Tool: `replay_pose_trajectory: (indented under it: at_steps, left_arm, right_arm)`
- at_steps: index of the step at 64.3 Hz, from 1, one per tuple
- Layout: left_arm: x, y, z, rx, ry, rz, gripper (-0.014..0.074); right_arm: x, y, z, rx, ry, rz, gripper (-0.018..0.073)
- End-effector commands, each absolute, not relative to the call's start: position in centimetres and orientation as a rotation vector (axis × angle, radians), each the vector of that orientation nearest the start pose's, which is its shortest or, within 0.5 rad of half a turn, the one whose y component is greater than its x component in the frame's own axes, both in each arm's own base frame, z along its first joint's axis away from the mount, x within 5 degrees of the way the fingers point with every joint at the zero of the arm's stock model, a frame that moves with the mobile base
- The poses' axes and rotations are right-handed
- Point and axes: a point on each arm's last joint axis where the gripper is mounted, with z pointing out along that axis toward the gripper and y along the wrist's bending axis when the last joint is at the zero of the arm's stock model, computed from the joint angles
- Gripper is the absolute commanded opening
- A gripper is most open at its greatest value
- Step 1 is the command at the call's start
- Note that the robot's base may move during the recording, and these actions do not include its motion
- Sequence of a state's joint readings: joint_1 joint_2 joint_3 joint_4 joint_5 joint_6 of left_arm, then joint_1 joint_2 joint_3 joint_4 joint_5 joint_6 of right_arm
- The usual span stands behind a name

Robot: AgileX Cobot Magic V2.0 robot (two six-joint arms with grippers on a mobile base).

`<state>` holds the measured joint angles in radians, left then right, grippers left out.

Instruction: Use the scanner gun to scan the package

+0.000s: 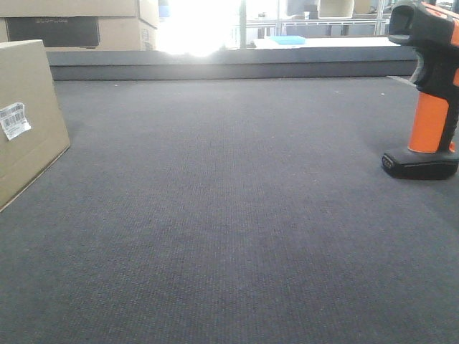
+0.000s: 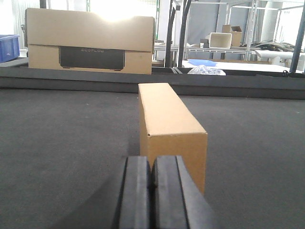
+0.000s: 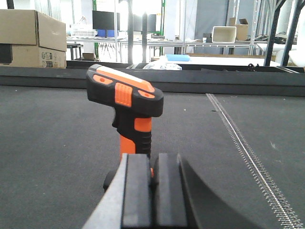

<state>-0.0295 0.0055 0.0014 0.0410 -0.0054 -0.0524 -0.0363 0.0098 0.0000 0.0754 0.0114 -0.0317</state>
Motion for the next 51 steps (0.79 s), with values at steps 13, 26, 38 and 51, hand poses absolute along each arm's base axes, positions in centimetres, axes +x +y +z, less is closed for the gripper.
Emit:
replay_pose_trajectory:
  at_steps: [13, 26, 38, 51]
  left_arm:
    - [5.59, -0.20, 21.57, 0.016, 1.456, -0.039, -0.0111]
    - [5.59, -0.20, 21.57, 0.016, 1.456, -0.039, -0.0111]
    - [5.59, -0.20, 21.57, 0.016, 1.456, -0.039, -0.0111]
    - [5.59, -0.20, 21.57, 0.016, 1.456, -0.039, -0.0111]
  right_arm:
    - [5.65, -0.23, 21.39, 0.063, 1.477, 0.003, -0.0160]
    - [5.65, -0.23, 21.39, 0.063, 1.477, 0.003, -0.0160]
    - [5.65, -0.23, 21.39, 0.063, 1.477, 0.003, -0.0160]
    - [5.65, -0.23, 21.39, 0.063, 1.477, 0.003, -0.0160]
